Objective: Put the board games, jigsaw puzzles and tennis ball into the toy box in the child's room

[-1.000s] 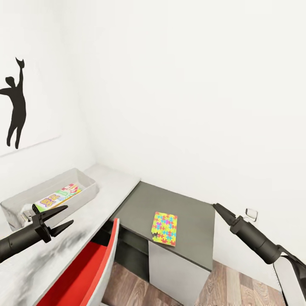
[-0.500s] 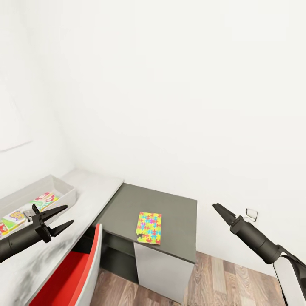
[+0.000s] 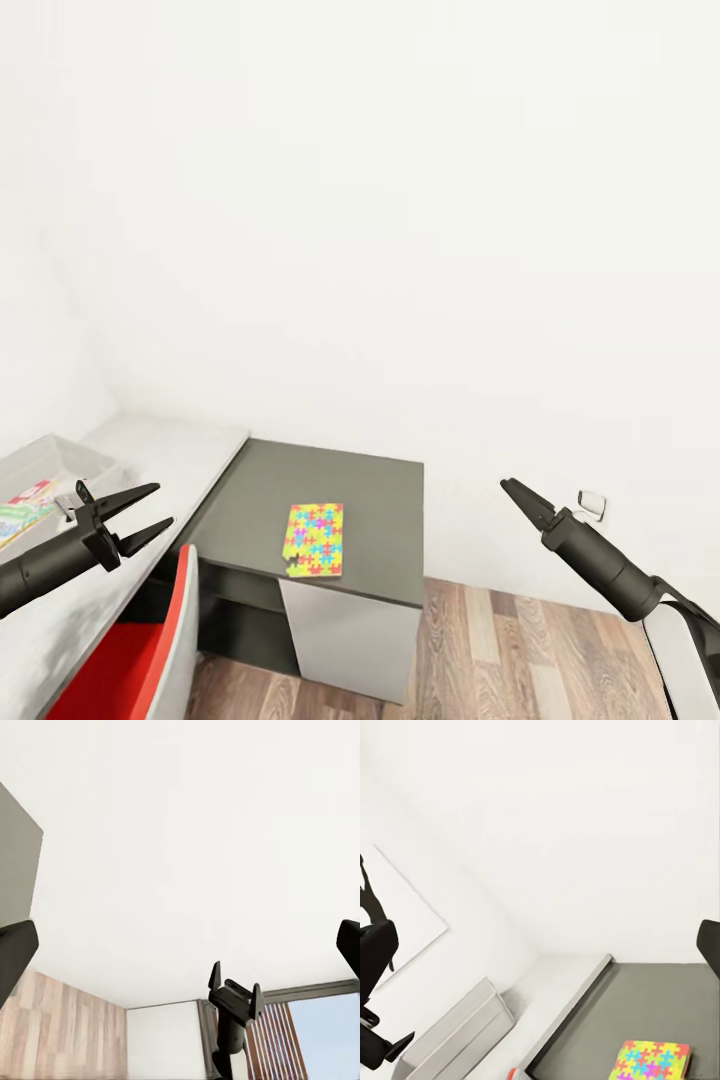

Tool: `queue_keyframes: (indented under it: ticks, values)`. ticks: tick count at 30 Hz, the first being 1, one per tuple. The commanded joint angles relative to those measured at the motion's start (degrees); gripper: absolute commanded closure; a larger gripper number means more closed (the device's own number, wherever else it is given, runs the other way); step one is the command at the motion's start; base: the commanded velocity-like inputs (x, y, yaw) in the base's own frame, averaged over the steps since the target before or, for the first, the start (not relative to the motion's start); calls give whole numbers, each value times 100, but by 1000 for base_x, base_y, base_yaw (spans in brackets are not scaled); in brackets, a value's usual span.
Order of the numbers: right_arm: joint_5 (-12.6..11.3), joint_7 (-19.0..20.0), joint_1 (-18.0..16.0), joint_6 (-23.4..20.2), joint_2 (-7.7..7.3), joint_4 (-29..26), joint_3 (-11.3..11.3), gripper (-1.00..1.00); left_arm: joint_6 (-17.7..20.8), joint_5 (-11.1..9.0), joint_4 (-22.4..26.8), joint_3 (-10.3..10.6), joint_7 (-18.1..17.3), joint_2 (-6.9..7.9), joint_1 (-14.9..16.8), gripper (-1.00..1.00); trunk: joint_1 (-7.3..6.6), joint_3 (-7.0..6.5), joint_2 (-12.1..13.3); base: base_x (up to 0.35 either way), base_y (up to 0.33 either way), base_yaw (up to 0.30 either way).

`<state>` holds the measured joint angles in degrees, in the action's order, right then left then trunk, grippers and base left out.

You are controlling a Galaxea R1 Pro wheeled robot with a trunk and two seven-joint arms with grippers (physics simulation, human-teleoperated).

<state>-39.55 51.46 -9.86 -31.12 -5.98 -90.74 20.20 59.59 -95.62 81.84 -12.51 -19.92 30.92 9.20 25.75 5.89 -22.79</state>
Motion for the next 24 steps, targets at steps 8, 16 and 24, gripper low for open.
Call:
queue_keyframes:
  ticks: [8,16,24]
  values:
    - [-35,3,-7,-44,0,-1,2,-100,18,44,-1,-7,-46,-2,3,-100,3,13,-12,0,0,-283]
    - [-35,5,-7,-44,-1,2,2,-100,15,44,-1,-10,-44,-2,3,-100,3,13,-12,0,0,-282]
    - [-35,11,-7,-44,-2,-2,2,-100,9,44,-1,-12,-39,1,3,-100,3,13,-12,0,0,-206]
